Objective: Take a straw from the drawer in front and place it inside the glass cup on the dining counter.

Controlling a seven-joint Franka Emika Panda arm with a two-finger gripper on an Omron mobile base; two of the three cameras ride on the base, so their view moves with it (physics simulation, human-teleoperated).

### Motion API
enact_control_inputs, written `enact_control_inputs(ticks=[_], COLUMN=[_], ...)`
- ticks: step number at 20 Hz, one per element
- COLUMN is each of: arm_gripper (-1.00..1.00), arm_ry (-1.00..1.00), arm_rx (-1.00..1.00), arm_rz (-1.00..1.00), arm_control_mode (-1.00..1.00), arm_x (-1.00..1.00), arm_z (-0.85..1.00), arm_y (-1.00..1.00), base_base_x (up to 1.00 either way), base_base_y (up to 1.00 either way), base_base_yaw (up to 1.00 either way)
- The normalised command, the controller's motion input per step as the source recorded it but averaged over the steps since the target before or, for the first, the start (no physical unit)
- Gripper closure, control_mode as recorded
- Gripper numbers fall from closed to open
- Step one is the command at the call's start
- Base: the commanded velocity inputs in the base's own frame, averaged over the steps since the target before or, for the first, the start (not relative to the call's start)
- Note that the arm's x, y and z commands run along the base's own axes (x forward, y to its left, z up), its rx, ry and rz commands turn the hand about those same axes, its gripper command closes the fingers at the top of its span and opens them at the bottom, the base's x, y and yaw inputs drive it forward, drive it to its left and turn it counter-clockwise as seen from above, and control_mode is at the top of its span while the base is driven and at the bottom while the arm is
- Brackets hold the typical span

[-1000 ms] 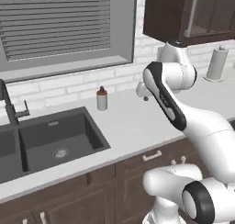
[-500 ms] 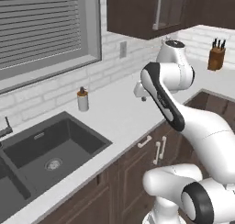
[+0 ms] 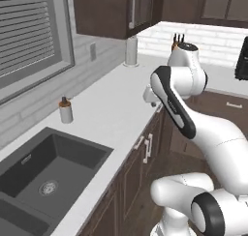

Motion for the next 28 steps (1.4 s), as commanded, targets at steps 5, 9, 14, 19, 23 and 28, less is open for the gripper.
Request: enact_control_inputs(ticks=[5,9,14,19,23,28], arm_gripper=[-1.0,-1.0,-1.0,-1.0,-1.0,-1.0], arm_ry=[0.0,0.0,0.0,0.0,0.0,0.0], arm_rx=[0.0,0.0,0.0,0.0,0.0,0.0], arm_rz=[0.0,0.0,0.0,0.0,0.0,0.0], arm_control_mode=[1.0,1.0,1.0,1.0,1.0,1.0], arm_x=[0.0,0.0,0.0,0.0,0.0,0.0], arm_z=[0.0,0.0,0.0,0.0,0.0,0.0], arm_y=[0.0,0.0,0.0,0.0,0.0,0.0], base_base_x=[0.25,-0.01,-0.02,0.0,0.0,0.0], base_base_y=[0.61,0.63,0.59,0.61,0.57,0.52], base_base_yaw=[-0.38,-0.29,-0.25,-0.19,-0.15,-0.12])
